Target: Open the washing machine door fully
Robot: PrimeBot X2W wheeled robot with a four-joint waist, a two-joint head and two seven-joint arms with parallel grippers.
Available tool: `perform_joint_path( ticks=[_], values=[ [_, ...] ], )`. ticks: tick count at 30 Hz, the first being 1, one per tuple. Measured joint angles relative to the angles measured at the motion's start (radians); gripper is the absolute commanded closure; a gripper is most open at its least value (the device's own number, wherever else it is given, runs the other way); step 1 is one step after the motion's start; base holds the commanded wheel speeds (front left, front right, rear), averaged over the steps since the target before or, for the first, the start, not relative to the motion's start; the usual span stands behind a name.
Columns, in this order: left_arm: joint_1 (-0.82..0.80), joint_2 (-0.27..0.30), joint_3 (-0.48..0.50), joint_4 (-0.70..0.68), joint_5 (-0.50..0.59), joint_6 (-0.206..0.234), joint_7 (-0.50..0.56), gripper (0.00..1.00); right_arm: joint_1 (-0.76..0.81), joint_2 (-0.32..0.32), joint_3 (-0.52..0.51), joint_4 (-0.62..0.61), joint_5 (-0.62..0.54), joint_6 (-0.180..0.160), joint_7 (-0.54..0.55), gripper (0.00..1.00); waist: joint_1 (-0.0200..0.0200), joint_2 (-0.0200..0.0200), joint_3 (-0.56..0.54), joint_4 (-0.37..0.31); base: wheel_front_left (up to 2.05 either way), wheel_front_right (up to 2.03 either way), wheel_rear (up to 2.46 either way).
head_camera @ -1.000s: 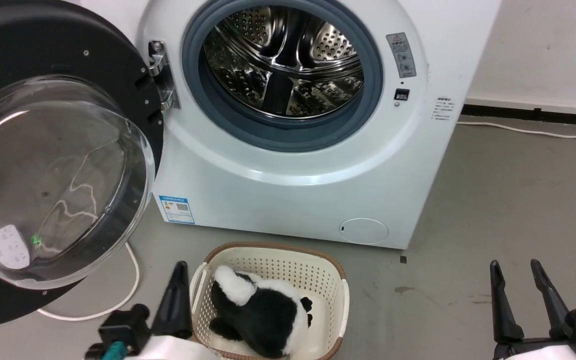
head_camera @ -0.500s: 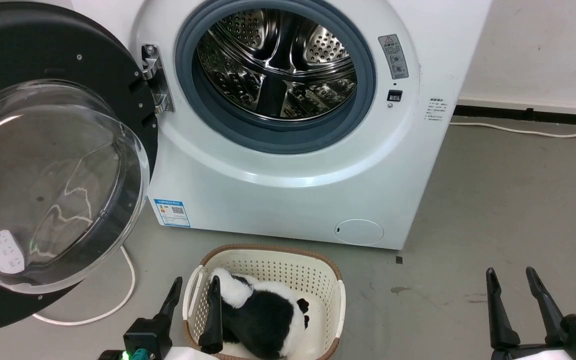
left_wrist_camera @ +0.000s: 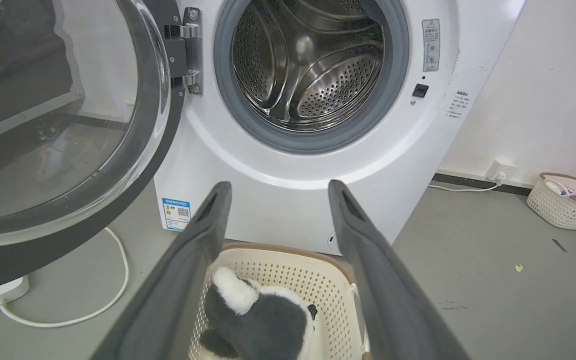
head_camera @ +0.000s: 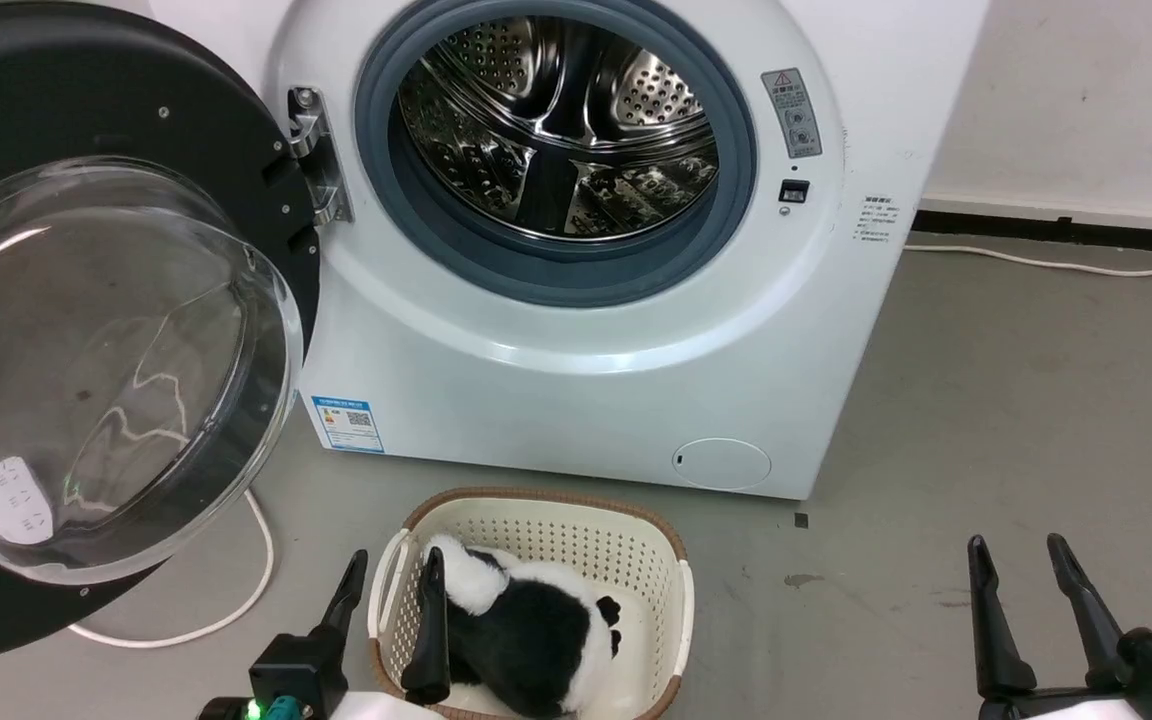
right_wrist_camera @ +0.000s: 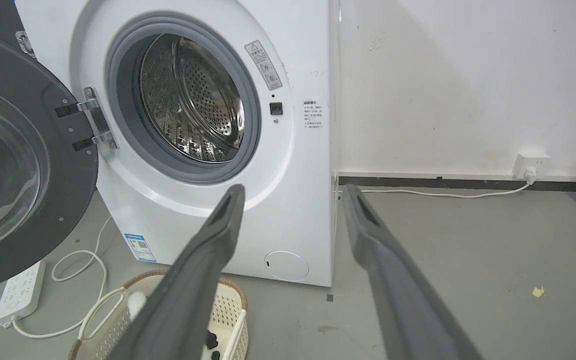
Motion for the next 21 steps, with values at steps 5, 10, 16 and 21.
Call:
perform_joint_path(
  ticks=[5,10,16,21],
  values=[
    [0.0,-0.001,-0.002,0.001,-0.007,-0.002,0.001,1.0,0.0,0.0,0.002,0.0,0.0,0.0,0.0,1.0,0.0,0.0,0.001,0.001,0.0,0.0,0.0],
    [0.0,-0.001,-0.001,-0.002,-0.004,-0.003,0.007,1.0,0.0,0.0,0.003,0.0,-0.001,0.0,0.006,1.0,0.0,0.0,0.002,-0.002,0.0,0.0,0.0],
    [0.0,-0.001,0.009,-0.01,0.004,-0.003,0.02,1.0,-0.001,0.0,0.006,0.0,-0.008,0.0,0.018,1.0,0.0,0.0,0.003,-0.007,0.0,0.0,0.0],
    [0.0,-0.001,0.018,-0.015,0.011,-0.003,0.028,1.0,-0.001,0.0,0.008,-0.001,-0.011,0.0,0.028,1.0,0.0,0.0,0.004,-0.011,0.0,0.0,0.0]
  ],
)
